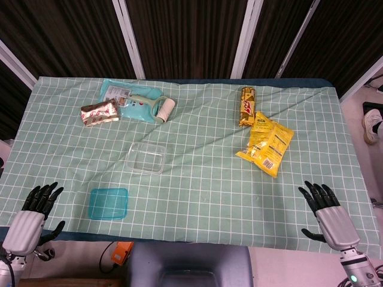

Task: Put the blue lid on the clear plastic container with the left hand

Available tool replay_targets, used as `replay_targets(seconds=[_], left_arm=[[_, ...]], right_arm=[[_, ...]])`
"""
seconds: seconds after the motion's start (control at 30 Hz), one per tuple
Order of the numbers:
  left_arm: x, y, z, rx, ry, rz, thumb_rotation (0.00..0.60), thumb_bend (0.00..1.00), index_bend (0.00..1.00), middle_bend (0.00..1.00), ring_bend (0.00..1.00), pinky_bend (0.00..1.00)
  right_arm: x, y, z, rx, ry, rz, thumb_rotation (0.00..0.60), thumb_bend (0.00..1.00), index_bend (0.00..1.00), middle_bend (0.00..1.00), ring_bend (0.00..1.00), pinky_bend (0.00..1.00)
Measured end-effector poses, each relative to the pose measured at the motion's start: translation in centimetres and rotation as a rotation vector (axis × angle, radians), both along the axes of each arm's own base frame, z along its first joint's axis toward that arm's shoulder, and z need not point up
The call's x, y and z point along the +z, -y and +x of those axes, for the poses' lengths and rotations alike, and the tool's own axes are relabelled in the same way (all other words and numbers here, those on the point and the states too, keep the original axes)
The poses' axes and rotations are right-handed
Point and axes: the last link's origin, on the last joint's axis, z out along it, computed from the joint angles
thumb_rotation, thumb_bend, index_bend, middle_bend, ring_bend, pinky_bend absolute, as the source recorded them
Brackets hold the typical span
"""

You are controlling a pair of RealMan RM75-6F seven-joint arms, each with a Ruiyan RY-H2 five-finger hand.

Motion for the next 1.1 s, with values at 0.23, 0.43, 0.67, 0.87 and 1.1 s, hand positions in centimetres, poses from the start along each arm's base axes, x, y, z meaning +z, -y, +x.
replay_targets(seconds=[0.23,0.43,0.67,0.87,1.1], left_arm=[[-1.0,-1.3,0.9,-0.101,0.152,-0.134,0.6,0.23,0.0,0.0,0.0,0.0],[-3.6,-4.9,2.2,-0.201,0.321,-0.355,0.6,0.19,0.0,0.0,0.0,0.0],[-8.1,-10.2,2.3,-0.212,0.31,-0.57,0.6,0.19,0.0,0.0,0.0,0.0],[-10.9,-12.4,1.2,-0.162,0.189,-0.645,0.6,0.19,0.0,0.0,0.0,0.0],[-11.7,-12.9,-0.1,-0.113,0.137,-0.648,0.6,0.19,0.0,0.0,0.0,0.0]], right_arm=[[-0.2,0.3,0.2,0.003,0.012,0.009,0.6,0.2,0.0,0.0,0.0,0.0],[-0.6,0.4,0.3,0.002,0.011,0.021,0.6,0.2,0.0,0.0,0.0,0.0],[-0.6,0.4,0.1,-0.013,0.014,0.022,0.6,0.2,0.0,0.0,0.0,0.0],[-0.7,0.8,-0.1,-0.023,0.007,0.025,0.6,0.2,0.0,0.0,0.0,0.0],[-0.8,0.9,-0.1,-0.03,0.006,0.024,0.6,0.2,0.0,0.0,0.0,0.0]])
